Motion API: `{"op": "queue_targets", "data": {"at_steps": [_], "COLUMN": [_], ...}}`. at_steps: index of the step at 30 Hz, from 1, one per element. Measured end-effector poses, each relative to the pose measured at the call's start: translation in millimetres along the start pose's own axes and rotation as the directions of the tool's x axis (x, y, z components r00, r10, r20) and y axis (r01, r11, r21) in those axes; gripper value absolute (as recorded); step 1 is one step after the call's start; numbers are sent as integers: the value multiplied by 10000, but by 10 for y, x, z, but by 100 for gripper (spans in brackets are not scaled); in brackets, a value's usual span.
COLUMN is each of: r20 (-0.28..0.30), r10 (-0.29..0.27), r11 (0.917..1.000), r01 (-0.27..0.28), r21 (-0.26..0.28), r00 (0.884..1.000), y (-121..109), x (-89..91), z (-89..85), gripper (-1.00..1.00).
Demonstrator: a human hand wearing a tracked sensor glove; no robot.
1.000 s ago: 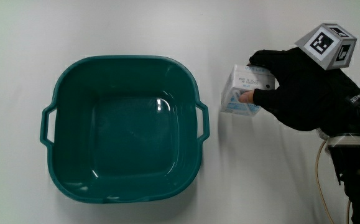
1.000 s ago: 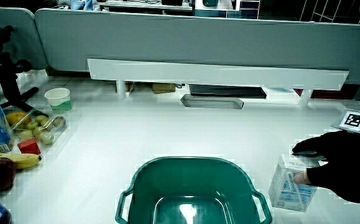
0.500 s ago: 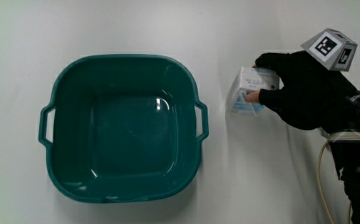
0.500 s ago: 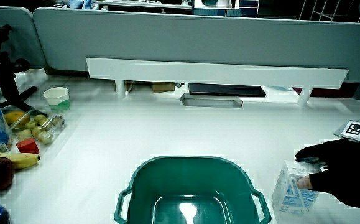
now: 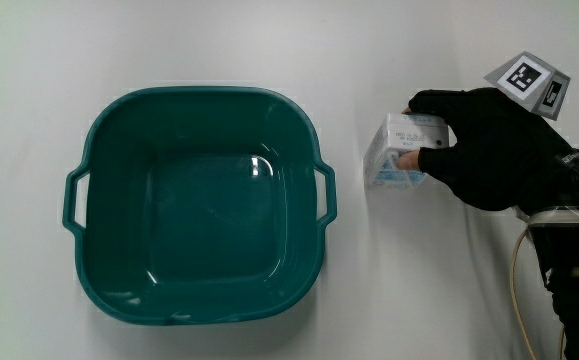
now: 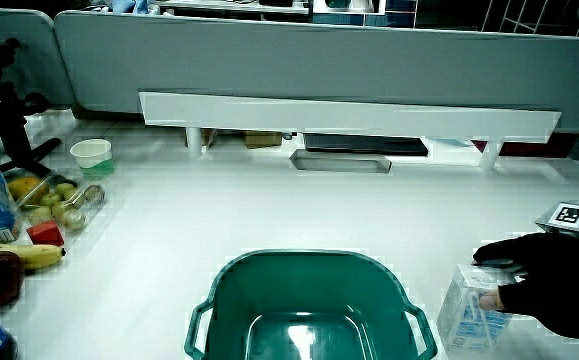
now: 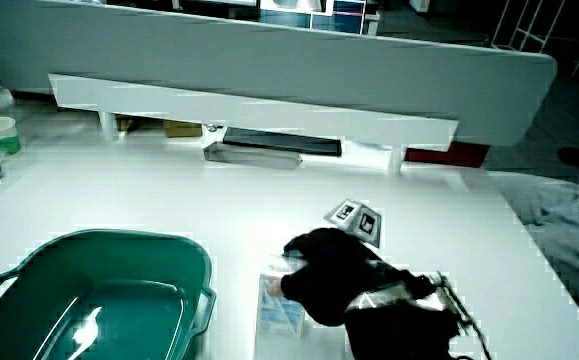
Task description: Place milk
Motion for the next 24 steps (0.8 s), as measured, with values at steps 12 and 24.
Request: {"op": "queue_targets", "data": {"at_steps": [12, 24], "r20": [178, 778], "r10": [-144, 28], "r11": [9999, 9976], "r01": [144, -81], "r21": [17, 684], "r00": [9997, 9970], "y": [-16, -218], "x": [9, -74], "z": [-39, -20], "gripper": [-74, -100]}}
